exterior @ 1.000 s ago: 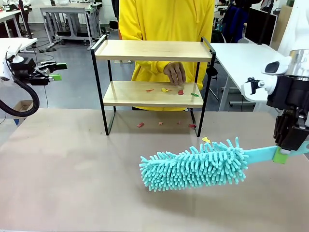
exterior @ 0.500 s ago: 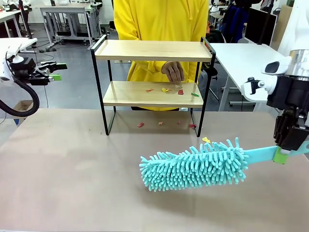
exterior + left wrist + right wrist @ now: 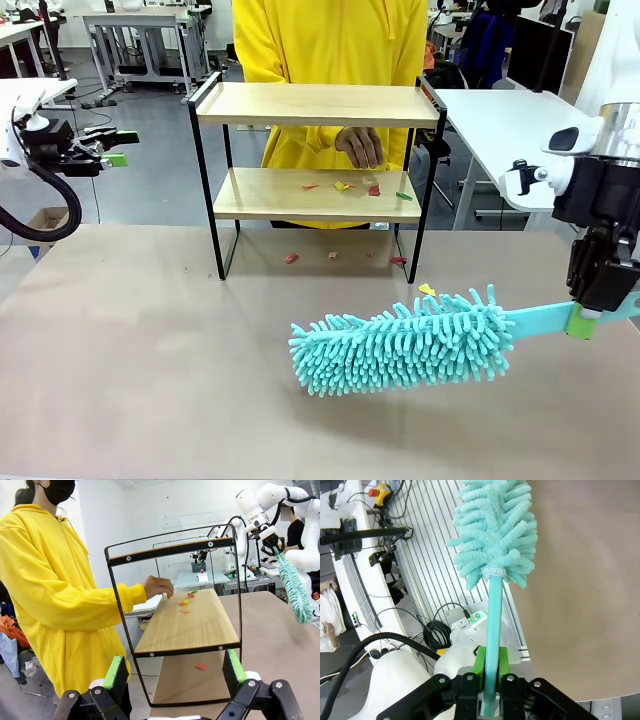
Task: Clean the shelf.
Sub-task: Clean the specific section of the Shelf indicated by the human with the Duster.
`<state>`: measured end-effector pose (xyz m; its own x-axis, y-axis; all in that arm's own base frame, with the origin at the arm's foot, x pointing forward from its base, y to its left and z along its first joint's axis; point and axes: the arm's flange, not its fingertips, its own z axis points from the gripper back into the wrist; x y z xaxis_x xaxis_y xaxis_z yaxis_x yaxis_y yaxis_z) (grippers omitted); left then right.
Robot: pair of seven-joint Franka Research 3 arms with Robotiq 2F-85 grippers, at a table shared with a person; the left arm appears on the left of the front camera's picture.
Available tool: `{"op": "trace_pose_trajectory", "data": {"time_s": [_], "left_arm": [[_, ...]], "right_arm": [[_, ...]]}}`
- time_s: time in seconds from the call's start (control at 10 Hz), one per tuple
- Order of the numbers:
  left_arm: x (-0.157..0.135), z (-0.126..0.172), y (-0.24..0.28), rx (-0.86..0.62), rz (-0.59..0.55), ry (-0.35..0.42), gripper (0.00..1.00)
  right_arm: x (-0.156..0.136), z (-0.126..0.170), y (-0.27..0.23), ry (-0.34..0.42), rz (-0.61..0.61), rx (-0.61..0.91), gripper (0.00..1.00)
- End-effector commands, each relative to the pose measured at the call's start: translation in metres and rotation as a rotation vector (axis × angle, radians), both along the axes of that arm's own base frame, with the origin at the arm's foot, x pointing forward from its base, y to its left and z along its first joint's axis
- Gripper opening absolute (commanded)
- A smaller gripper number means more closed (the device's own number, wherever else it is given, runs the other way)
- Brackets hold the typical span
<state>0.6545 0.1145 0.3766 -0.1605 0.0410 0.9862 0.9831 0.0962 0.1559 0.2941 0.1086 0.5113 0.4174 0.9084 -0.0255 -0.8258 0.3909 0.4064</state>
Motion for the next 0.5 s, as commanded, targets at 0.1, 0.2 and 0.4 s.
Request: {"op": "trace_pose_trajectory", "data": {"time_s": [0.1,0.2,0.4], "left_arm": [[-0.002,0.004,0.000,0.001,-0.002,-0.004,1.00],[-0.002,0.004,0.000,0.001,-0.002,-0.004,1.00],[-0.002,0.004,0.000,0.001,-0.002,-0.004,1.00]], "right_arm": [[0.001,0.015,0.041,-0.067,-0.175,0.104,0.13],[-0.001,0.021,0.069,-0.079,-0.333,0.134,0.13],[-0.008,0.027,0.111,-0.114,-0.529,0.203,0.13]]}}
